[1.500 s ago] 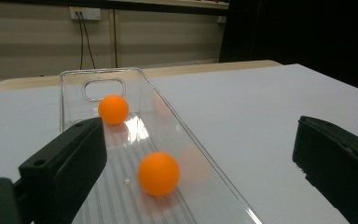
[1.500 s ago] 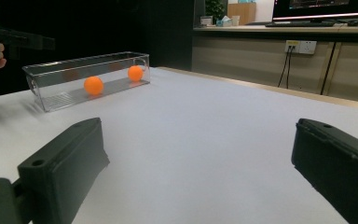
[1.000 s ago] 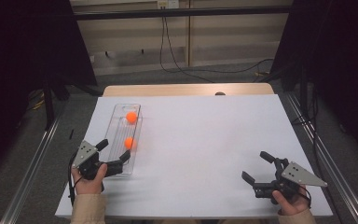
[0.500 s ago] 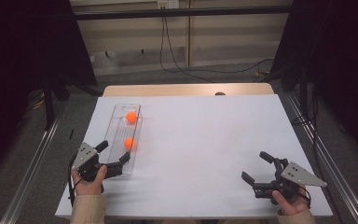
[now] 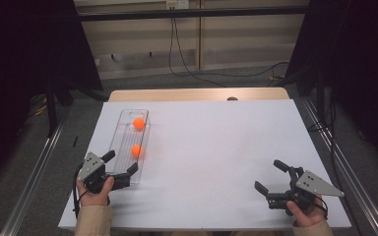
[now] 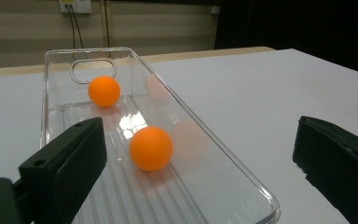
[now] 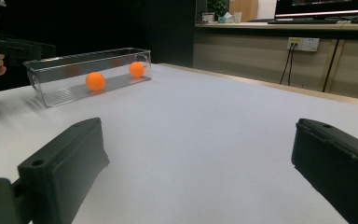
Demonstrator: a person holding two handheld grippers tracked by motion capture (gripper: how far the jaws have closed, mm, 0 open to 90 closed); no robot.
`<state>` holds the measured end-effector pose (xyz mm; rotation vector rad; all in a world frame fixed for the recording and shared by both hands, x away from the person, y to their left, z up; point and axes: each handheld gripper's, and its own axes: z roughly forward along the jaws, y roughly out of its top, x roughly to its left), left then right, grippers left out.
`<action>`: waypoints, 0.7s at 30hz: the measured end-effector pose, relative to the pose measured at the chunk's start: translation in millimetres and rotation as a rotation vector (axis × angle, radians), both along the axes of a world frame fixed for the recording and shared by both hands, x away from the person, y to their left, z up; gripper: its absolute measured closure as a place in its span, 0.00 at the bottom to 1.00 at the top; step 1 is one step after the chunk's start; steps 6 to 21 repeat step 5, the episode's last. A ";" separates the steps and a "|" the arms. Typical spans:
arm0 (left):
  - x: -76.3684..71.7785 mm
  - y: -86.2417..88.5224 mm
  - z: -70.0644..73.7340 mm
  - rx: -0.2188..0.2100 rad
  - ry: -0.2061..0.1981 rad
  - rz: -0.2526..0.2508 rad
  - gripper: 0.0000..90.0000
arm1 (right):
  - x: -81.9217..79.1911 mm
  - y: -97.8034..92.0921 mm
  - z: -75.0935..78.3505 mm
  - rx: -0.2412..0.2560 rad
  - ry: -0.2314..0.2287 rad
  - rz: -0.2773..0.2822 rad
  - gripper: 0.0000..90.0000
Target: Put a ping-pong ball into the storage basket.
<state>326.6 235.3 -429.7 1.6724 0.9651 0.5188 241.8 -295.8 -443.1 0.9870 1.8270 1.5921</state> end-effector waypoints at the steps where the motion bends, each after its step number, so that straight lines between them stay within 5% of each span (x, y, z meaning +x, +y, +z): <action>1: 0.1 -0.2 0.0 0.003 -0.002 -0.001 0.03 | 0.0 0.0 -0.1 0.001 0.001 0.000 0.03; 21: -0.4 0.3 -0.2 0.001 -0.003 0.004 0.03 | 0.2 -0.3 -0.3 0.004 0.002 0.000 0.03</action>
